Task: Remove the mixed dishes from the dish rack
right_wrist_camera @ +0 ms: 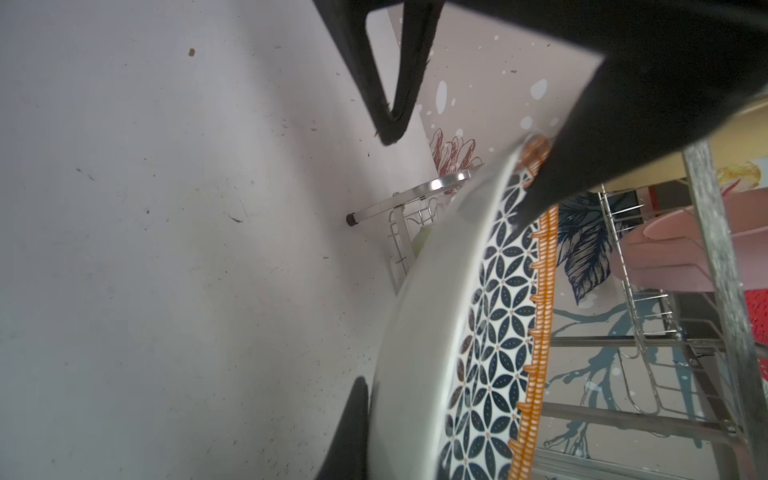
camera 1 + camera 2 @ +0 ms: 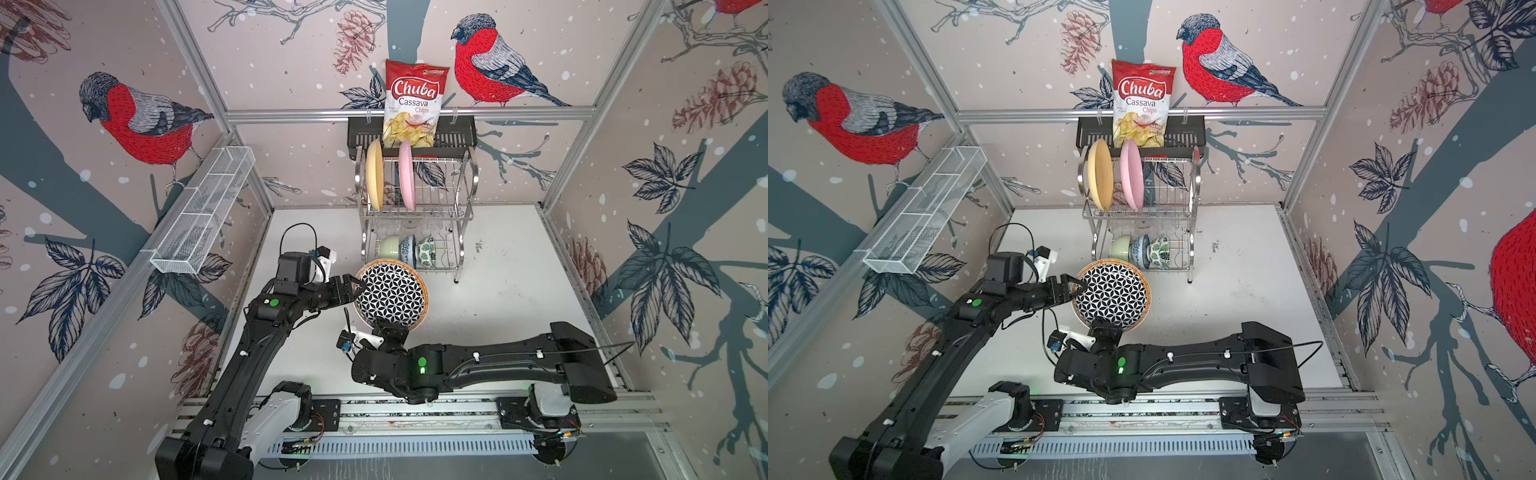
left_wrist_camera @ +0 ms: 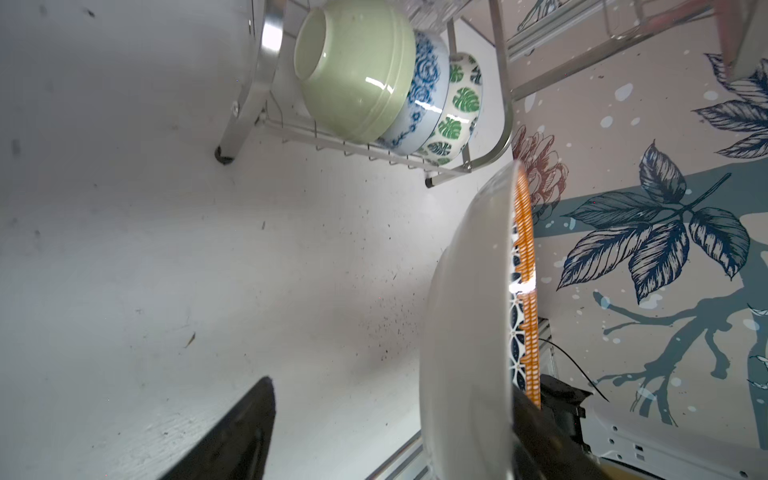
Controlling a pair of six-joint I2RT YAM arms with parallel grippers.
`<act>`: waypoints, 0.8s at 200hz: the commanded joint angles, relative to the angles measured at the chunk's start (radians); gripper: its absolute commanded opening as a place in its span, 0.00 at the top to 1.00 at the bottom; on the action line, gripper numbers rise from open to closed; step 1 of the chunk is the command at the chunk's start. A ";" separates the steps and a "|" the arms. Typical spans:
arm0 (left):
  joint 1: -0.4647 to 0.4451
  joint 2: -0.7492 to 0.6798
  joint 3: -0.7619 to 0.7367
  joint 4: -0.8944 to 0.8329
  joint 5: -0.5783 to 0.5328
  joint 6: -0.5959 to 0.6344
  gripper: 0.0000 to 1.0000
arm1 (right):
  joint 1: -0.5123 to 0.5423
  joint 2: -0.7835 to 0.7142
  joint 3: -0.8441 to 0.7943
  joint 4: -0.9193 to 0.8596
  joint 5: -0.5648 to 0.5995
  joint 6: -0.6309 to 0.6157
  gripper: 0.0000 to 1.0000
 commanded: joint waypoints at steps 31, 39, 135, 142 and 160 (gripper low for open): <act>-0.021 0.008 -0.065 0.108 0.100 -0.031 0.58 | 0.003 0.050 0.046 0.152 0.144 -0.130 1.00; -0.028 0.007 -0.075 0.116 0.102 -0.035 0.62 | 0.004 0.057 0.049 0.164 0.149 -0.144 1.00; -0.060 -0.022 -0.113 0.180 0.128 -0.092 1.00 | 0.000 0.082 0.058 0.182 0.069 -0.075 0.85; -0.061 -0.025 -0.113 0.178 0.132 -0.092 1.00 | 0.000 0.080 0.055 0.176 0.051 -0.054 0.74; -0.060 -0.029 -0.119 0.181 0.126 -0.097 1.00 | 0.000 0.072 0.053 0.156 -0.014 0.012 0.60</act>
